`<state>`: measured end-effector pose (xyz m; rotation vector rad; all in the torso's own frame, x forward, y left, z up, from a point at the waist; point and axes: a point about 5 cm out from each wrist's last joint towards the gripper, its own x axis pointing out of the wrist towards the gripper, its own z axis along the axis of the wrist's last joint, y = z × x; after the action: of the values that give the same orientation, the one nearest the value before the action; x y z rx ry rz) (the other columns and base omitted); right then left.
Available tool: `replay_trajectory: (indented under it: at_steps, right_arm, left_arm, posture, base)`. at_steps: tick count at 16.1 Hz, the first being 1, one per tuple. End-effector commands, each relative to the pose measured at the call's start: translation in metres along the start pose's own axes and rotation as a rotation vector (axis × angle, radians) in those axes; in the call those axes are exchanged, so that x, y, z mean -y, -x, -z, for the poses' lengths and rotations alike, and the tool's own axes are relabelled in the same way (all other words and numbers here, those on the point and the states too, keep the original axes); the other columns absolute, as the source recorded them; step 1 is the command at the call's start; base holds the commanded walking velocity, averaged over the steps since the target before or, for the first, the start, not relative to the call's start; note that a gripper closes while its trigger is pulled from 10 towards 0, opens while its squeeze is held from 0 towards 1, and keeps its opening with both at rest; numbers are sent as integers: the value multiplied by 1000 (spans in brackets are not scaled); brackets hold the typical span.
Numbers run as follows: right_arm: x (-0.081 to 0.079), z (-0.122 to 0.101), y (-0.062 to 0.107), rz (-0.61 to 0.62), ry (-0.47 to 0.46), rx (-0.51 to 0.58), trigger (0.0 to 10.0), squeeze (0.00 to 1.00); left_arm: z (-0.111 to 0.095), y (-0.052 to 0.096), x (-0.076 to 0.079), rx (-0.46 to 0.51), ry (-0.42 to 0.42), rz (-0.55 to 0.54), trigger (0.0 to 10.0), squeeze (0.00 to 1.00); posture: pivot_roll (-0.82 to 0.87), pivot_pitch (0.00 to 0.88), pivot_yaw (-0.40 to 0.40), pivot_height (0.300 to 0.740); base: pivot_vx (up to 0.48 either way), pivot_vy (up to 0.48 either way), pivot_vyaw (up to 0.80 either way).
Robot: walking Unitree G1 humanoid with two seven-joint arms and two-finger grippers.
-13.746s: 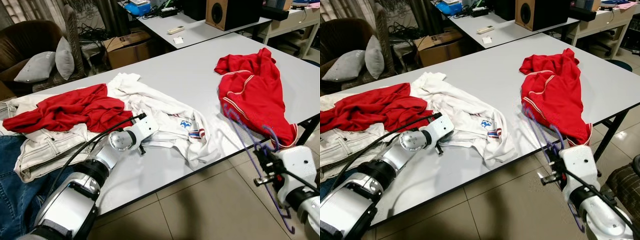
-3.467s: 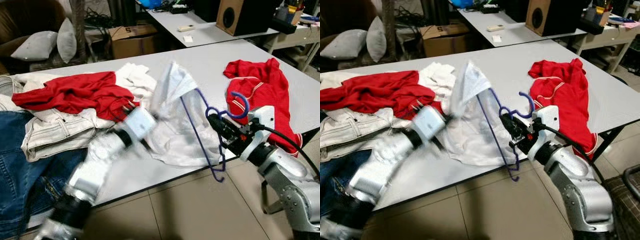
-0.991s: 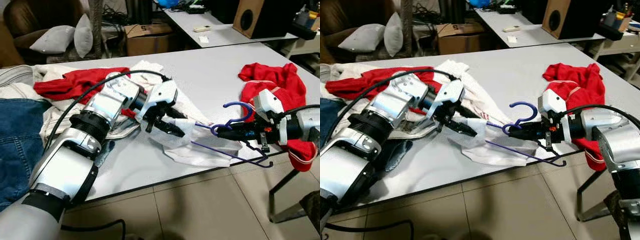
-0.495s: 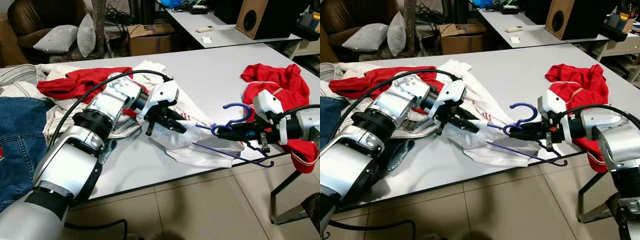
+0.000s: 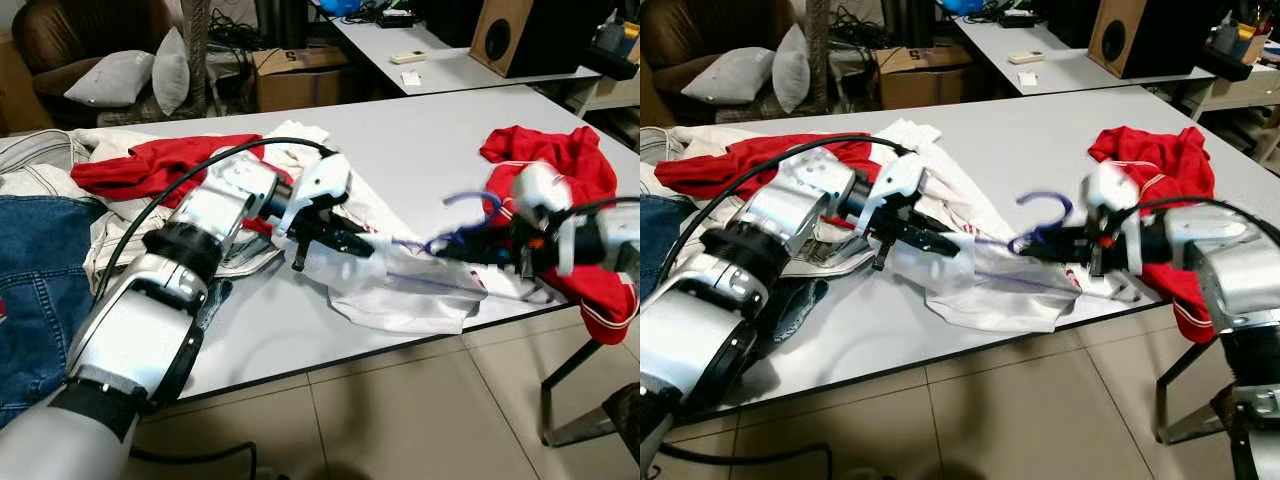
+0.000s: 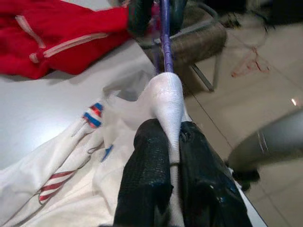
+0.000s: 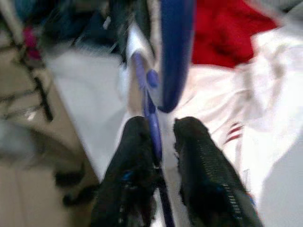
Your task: Hang hanger
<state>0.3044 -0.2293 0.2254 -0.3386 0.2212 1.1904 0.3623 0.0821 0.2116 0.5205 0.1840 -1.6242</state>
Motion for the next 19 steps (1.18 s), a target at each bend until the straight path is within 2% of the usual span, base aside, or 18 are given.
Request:
replay_trajectory:
  at_steps: [1,2,3,6,7,8,9,10,11,13,14,15,17,19]
  right_arm:
    - [1,-13,13,46,7,71,10000,1000]
    - [-2,-18,20,50,3,123,10000,1000]
    - [-10,-31,36,70,7,240,10000,1000]
    - [-17,-47,52,156,-13,456,10000,1000]
    - [-29,-45,47,135,-30,453,10000,1000]
    - [-34,-43,45,129,-37,443,10000,1000]
    - [-49,-25,29,113,-81,364,10000,1000]
    - [-58,-15,21,109,-107,319,10000,1000]
    - [-64,5,2,168,-192,267,10000,1000]
    - [-56,30,-9,379,-284,188,10000,1000]
    - [-48,43,-9,505,-349,167,10000,1000]
    - [-44,51,-9,574,-369,149,10000,1000]
    - [-45,57,-11,580,-355,121,10000,1000]
    - [-49,64,-23,532,-380,92,10000,1000]
  left_arm:
    - [2,8,-2,8,8,-50,0,0]
    - [7,12,-2,7,20,-93,0,0]
    - [17,22,-4,10,51,-199,0,0]
    - [27,30,-4,15,83,-312,0,0]
    - [25,35,-7,51,96,-382,0,0]
    - [23,37,-9,70,103,-405,0,0]
    - [14,44,-13,120,97,-446,0,0]
    - [9,47,-14,148,91,-458,0,0]
    - [-5,51,-12,205,47,-435,0,0]
    - [-17,57,-9,225,1,-419,0,0]
    - [-22,61,-9,234,-20,-434,0,0]
    - [-26,64,-9,241,-25,-452,0,0]
    - [-31,66,-7,235,-40,-457,0,0]
    - [-36,65,-2,235,-58,-434,0,0]
  posture:
    - [-63,0,58,740]
    - [-63,0,60,740]
    - [-63,0,64,740]
    - [-66,0,67,740]
    - [-69,0,68,740]
    - [-71,0,69,740]
    - [-76,0,74,740]
    - [-76,0,74,740]
    - [-74,0,70,740]
    - [-71,0,65,740]
    - [-69,0,64,740]
    - [-69,0,63,740]
    - [-62,0,54,740]
    - [-61,0,50,740]
  base:
    - [0,0,0]
    - [0,0,0]
    - [0,0,0]
    - [0,0,0]
    - [0,0,0]
    - [0,0,0]
    - [0,0,0]
    - [0,0,0]
    - [0,0,0]
    - [0,0,0]
    - [0,0,0]
    - [0,0,0]
    - [0,0,0]
    - [0,0,0]
